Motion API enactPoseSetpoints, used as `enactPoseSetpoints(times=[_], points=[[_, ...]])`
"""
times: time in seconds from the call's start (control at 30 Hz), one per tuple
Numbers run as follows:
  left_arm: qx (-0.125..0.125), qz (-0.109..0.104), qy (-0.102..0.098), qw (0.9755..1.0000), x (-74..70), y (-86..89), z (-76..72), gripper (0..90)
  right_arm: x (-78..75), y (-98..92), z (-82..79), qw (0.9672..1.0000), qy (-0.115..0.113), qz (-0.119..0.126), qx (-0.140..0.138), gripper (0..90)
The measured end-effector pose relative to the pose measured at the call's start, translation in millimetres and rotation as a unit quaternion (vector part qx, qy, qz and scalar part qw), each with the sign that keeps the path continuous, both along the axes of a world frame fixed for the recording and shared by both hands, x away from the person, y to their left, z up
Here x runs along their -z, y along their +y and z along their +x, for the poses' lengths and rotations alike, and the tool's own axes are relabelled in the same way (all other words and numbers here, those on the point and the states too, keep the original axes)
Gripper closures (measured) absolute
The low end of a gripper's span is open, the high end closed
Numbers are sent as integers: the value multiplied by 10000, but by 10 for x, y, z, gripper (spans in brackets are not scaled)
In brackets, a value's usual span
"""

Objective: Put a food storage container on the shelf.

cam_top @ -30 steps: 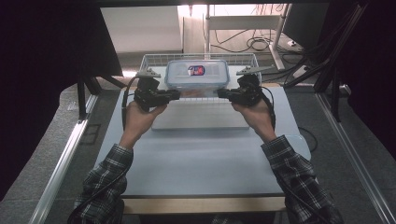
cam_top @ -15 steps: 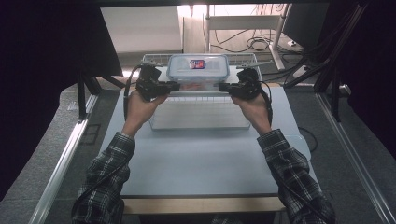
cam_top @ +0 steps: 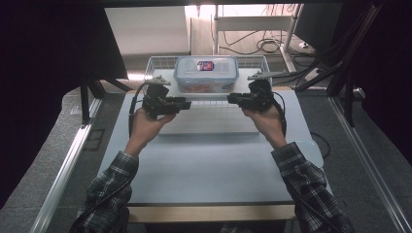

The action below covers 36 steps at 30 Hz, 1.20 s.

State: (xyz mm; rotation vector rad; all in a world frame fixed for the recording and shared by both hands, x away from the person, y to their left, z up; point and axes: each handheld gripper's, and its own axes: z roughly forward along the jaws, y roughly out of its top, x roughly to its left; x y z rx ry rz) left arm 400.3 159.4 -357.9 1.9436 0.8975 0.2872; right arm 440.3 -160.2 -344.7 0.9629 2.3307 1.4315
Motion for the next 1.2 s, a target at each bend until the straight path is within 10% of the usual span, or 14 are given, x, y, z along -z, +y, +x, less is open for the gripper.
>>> enactPoseSetpoints(times=[0.4, 0.8, 1.2], points=[[-38, 81, -202, 9998, 393, 94, -437, 290, 269, -188, -394, 9996, -126, -247, -34, 438], [-4, 143, -260, 9996, 748, 117, -863, 131, 507, -371, -745, 9986, -341, -408, -79, 221], [-78, 372, -369, 9986, 1033, 120, -1168, 36, 829, -487, -977, 9996, -89, -226, -105, 63]])
